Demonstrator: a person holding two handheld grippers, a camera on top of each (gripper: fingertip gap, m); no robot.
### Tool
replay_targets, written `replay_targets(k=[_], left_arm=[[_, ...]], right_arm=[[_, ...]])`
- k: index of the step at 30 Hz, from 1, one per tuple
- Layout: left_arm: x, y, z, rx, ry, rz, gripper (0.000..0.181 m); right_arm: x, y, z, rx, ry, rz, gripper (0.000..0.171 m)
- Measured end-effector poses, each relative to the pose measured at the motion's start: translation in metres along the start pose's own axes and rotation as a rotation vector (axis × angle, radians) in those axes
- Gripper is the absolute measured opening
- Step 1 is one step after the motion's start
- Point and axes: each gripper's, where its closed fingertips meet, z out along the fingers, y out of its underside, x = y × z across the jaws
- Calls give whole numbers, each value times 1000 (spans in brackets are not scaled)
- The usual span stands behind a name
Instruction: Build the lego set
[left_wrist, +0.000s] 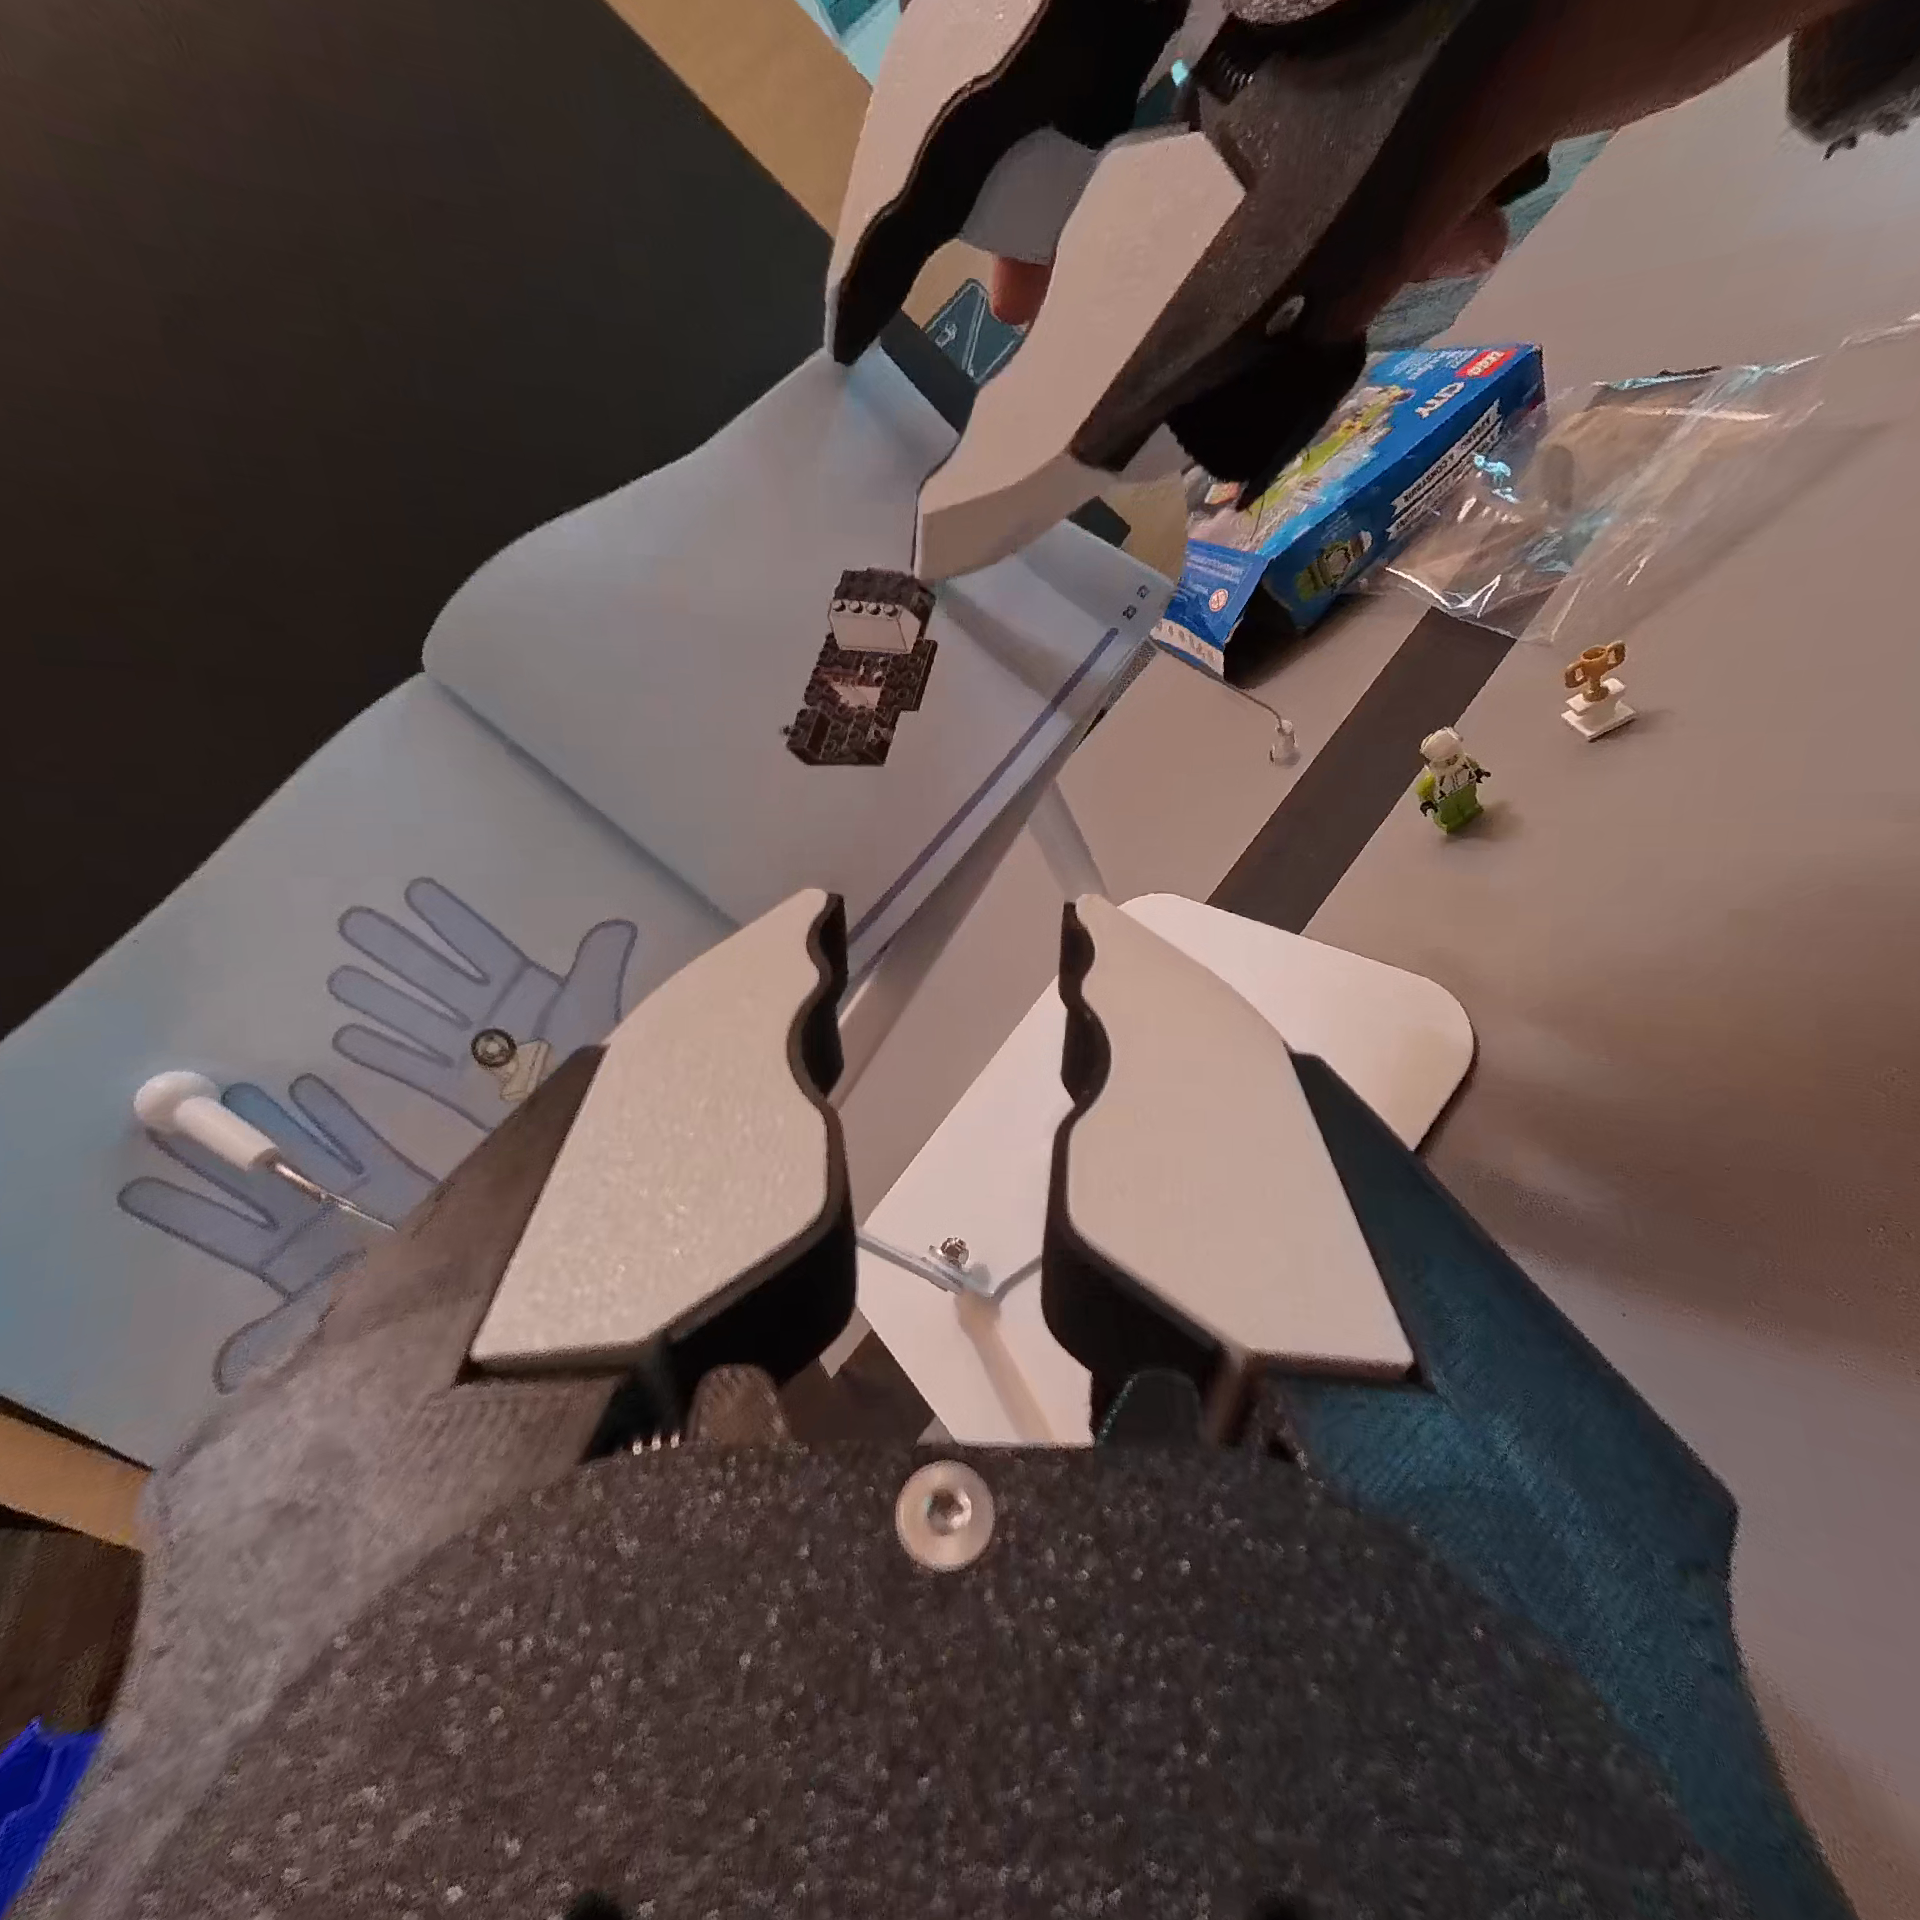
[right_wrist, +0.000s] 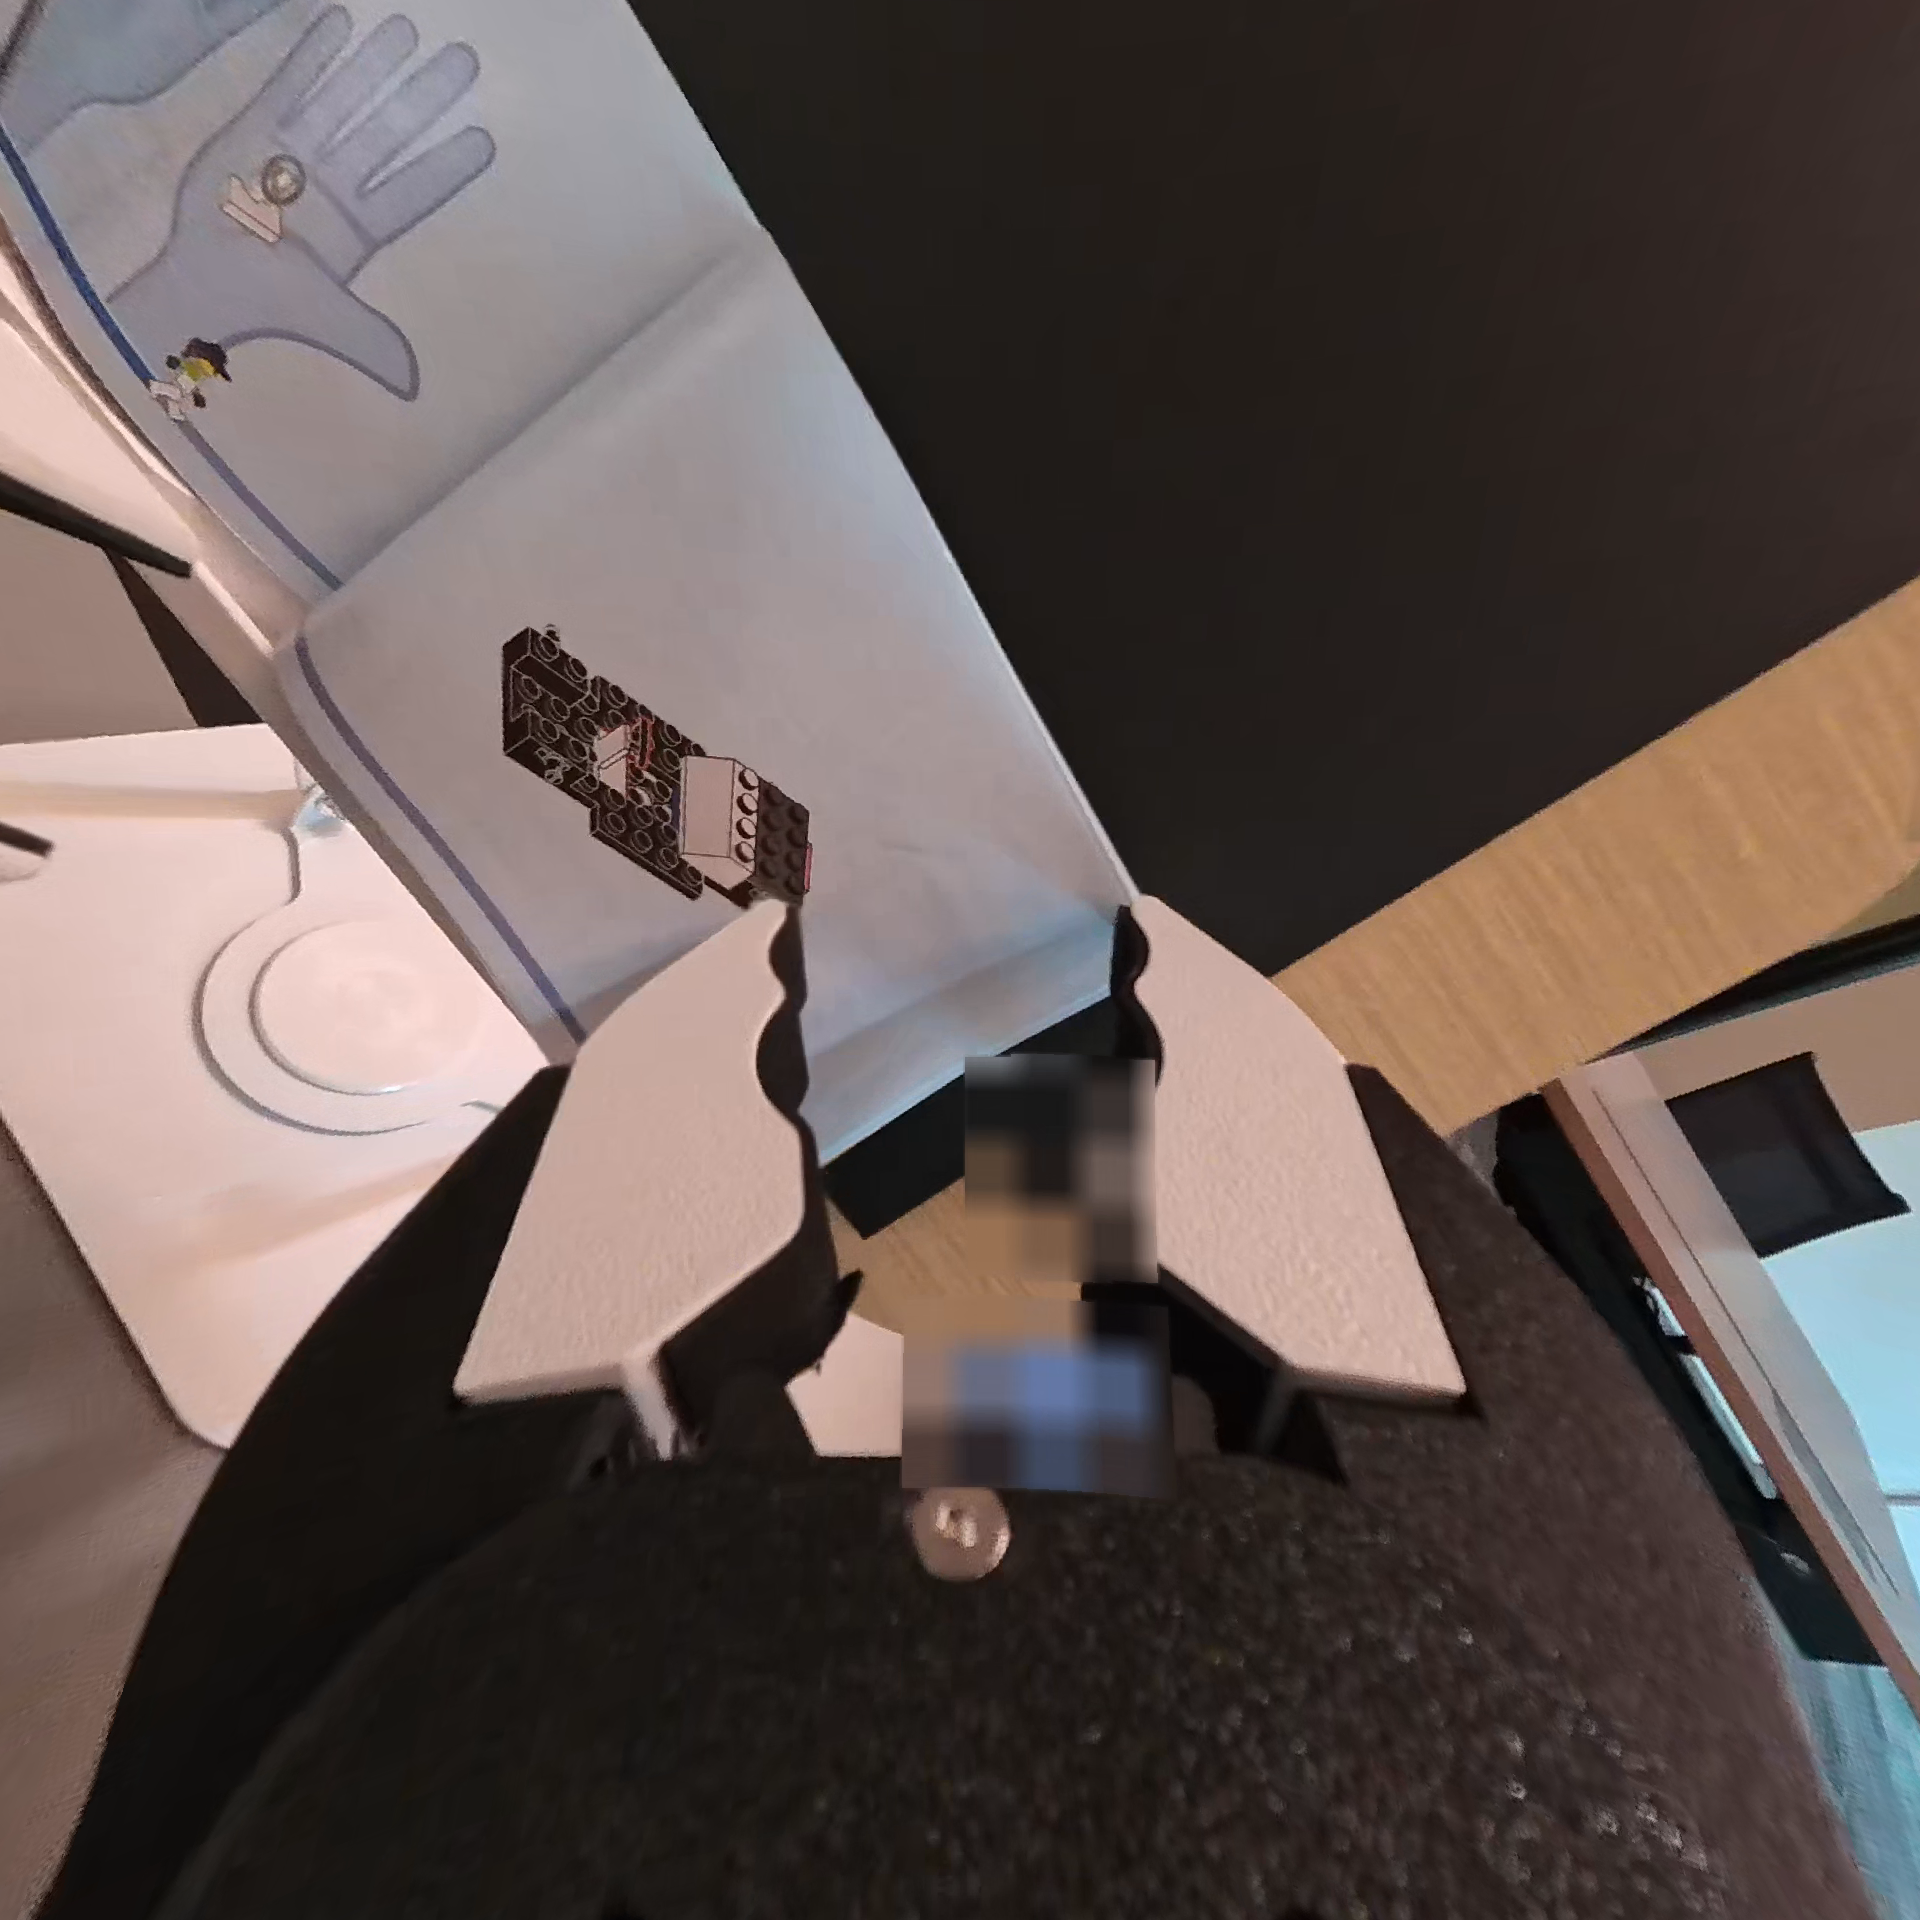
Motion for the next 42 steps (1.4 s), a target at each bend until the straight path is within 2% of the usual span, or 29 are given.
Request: replay_targets(k=[6,10,11,14,21,27,32,35,42], left_arm=[[2,3,-1,8,7,-21,38],[3,4,-4,7,7,-13,38],[3,5,-4,6,5,-12,38],[3,8,-6,4,7,-22,37],[8,9,-8,26,15,-71,37],[4,10,-18,54,-32,-144,34],[-22,13,-38,103,-176,-294,26],[-37,19,-50,127,-239,-368,26],[-45,41,-58,125,-277,-464,24]], right_arm=[[-7,1,2,8,20,-45,36],[-7,2,2,15,19,-6,29],[-5,3,2,13,28,0,29],[2,2,0,8,56,-4,46],[4,3,3,5,45,10,46],[7,5,2,15,65,32,22],[5,7,3,9,78,22,12],[1,8,4,-1,86,-3,0],[9,4,-6,19,129,59,1]])
